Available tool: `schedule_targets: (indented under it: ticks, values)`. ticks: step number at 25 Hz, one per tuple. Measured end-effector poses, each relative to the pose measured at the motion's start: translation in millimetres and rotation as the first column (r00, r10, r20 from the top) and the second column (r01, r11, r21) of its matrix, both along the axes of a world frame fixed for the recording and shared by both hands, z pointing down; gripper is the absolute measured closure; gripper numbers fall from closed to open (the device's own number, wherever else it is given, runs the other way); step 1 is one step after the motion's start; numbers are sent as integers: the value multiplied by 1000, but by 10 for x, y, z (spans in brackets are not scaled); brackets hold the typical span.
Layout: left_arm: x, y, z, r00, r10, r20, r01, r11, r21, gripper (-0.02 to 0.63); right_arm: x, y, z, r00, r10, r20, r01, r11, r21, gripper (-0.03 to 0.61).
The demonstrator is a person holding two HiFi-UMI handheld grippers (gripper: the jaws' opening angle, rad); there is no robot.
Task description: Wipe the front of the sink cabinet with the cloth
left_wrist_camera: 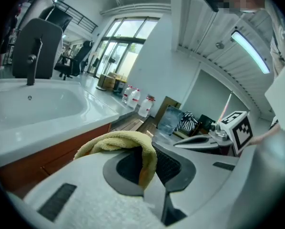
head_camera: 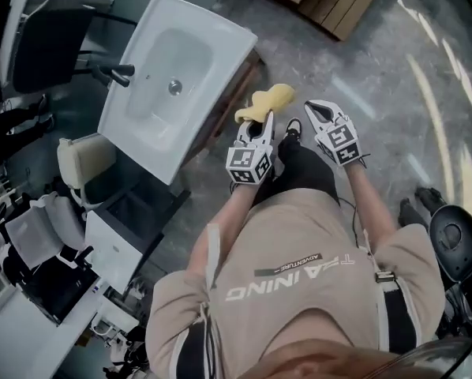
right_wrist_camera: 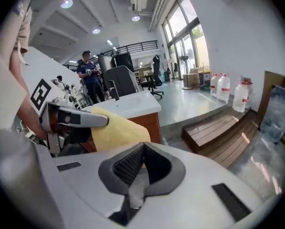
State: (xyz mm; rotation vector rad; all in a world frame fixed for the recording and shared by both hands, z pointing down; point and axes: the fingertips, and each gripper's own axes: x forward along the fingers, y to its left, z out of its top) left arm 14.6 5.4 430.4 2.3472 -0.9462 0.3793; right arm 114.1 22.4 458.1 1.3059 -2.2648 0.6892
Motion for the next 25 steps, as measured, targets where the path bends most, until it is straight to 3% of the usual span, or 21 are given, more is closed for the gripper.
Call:
schedule_targets:
  ticks: [6,11,17,22,25]
  values:
    - [-477,179,-554,1000,-6,-10,7,995,97,571,-444,-266,-683,996,-89,-27,92,989,120,568]
    - [-705,150,-1110,996,-61,-67,73,979,191,571,-716,-334,-1215,985,-161,-68,172,961,216,566]
    - [-1117,8,-1577,990,-135,-41,141,932,334,571,-1142,-360,-1829,966,-243,-86,258,910,325,566]
    - [-1492,1,-1815,982,-188,11,166,894,416,571,-1520,-315,-2229,950,-303,-71,307,876,373,566]
    - [-1724,-100,-1985,972,-233,1,209,873,442,571,-1743,-366,-2446,941,-331,-68,328,850,413,567]
